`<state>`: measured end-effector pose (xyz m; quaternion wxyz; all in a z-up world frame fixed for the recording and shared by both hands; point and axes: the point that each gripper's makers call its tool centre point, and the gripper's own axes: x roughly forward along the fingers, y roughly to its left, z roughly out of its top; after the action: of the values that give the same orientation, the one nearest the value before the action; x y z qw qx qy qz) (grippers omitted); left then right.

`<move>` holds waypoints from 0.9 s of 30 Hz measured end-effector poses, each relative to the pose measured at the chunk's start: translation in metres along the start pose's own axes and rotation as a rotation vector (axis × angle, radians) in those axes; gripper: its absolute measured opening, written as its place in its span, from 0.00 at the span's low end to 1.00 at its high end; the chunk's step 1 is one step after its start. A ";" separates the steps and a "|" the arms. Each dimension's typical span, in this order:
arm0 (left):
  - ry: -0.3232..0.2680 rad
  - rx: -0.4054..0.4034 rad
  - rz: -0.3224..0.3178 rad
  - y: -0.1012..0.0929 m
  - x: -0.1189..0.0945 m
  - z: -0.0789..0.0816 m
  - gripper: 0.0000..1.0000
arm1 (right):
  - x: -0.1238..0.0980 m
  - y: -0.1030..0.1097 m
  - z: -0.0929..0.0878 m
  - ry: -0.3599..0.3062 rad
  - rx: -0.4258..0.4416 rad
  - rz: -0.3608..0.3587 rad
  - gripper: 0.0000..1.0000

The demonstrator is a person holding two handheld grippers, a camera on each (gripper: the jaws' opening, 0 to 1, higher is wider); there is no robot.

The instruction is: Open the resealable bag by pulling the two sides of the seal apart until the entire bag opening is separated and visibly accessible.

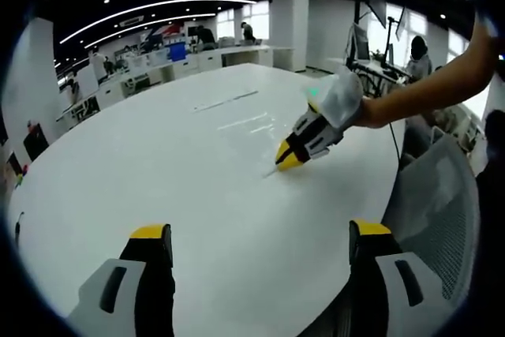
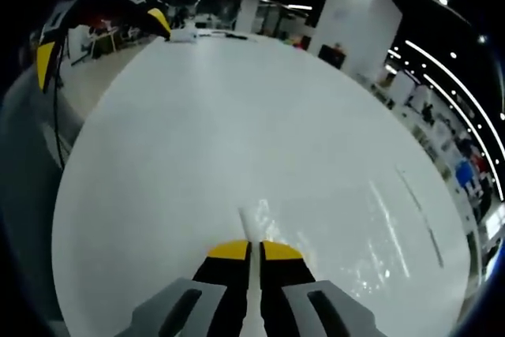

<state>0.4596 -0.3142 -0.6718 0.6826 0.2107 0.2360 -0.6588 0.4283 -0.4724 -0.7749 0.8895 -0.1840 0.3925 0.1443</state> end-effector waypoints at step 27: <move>0.014 0.006 0.001 -0.001 -0.001 -0.003 0.91 | 0.009 0.010 0.006 -0.037 0.096 0.093 0.01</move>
<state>0.4585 -0.3113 -0.6734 0.6804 0.2175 0.2387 -0.6578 0.4335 -0.4598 -0.7801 0.8967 -0.1199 0.3908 0.1698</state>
